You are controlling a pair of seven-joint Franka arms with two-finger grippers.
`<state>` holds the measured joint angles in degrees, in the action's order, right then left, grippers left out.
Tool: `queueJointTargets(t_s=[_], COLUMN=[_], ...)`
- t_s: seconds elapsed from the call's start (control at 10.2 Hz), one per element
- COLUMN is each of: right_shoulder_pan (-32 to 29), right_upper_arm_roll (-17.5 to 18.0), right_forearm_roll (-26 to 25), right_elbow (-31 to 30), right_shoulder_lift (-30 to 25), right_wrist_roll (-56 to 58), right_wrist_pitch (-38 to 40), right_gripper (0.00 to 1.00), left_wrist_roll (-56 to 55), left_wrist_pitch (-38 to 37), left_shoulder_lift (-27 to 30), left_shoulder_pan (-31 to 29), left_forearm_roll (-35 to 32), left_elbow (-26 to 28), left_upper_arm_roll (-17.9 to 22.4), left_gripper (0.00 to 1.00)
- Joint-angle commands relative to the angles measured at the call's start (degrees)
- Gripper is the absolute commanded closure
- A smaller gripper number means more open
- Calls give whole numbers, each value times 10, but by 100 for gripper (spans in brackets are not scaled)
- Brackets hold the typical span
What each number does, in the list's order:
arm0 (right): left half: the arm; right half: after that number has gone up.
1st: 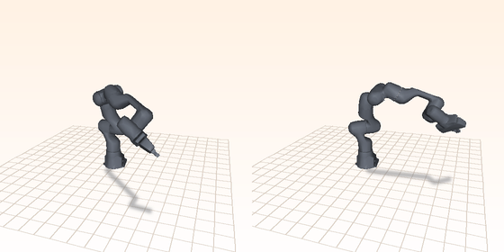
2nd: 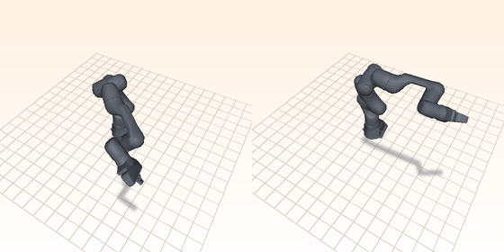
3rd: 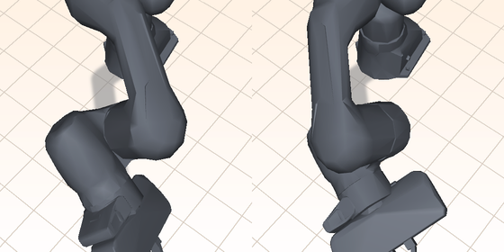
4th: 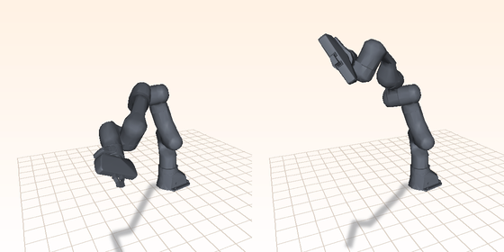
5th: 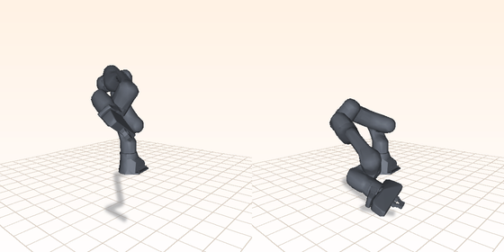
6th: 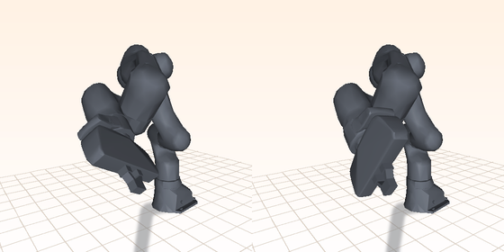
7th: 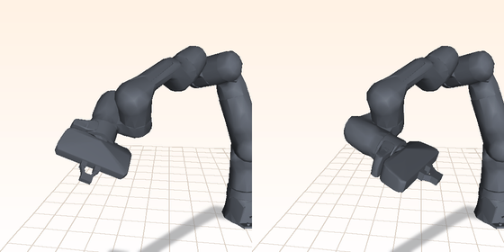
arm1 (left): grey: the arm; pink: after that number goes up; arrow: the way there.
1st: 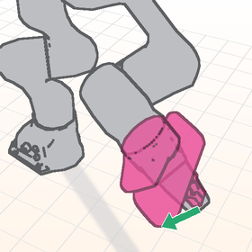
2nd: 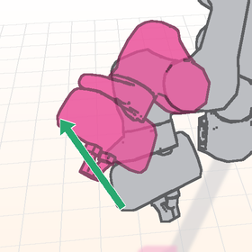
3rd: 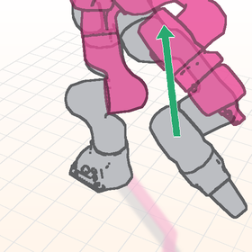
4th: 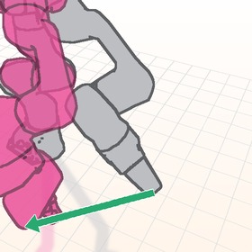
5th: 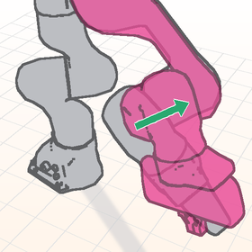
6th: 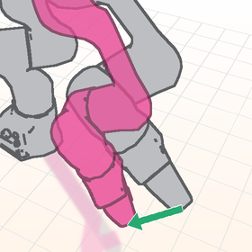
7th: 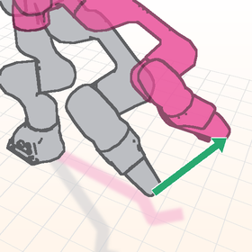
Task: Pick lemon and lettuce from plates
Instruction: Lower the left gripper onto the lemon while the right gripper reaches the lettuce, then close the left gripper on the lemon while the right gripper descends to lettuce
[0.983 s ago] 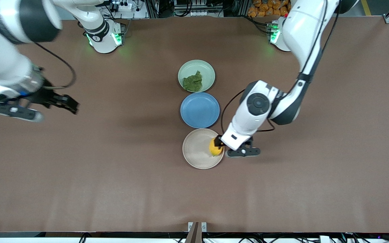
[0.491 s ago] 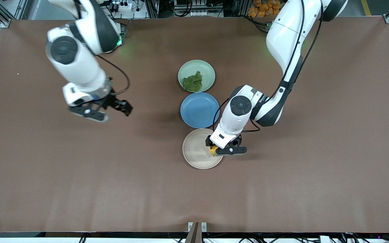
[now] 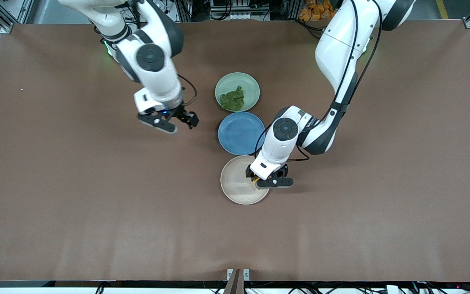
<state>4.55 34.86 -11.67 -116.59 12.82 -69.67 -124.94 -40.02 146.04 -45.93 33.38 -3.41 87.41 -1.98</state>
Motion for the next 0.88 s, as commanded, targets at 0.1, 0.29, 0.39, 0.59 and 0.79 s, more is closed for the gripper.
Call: queueJointTargets(t_s=[0.1, 0.29, 0.39, 0.59, 0.79], right_shoulder_pan=[33, 61, 74, 82, 97], right_upper_arm_roll=[29, 36, 42, 61, 65], right_forearm_roll=[-25, -41, -69, -137, -173], right_elbow=[0, 0, 0, 0, 0], right_shoulder_lift=[40, 62, 82, 123, 149], right_wrist_roll=[-95, -155, -198, -278, -327], right_wrist_pitch=[-21, -50, -64, -75, -91], right_gripper=[0, 0, 0, 0, 0], left_wrist_roll=[-18, -18, -18, -19, -18], left_wrist_pitch=[3, 3, 3, 3, 3], left_shoulder_lift=[-9, -11, -13, -14, -14], left_shoulder_pan=[14, 15, 16, 17, 18], left_forearm_roll=[-16, -16, -15, -15, -16], left_elbow=[-12, -12, -13, -13, -13], left_upper_arm_roll=[11, 12, 12, 12, 12], left_gripper=[0, 0, 0, 4, 24])
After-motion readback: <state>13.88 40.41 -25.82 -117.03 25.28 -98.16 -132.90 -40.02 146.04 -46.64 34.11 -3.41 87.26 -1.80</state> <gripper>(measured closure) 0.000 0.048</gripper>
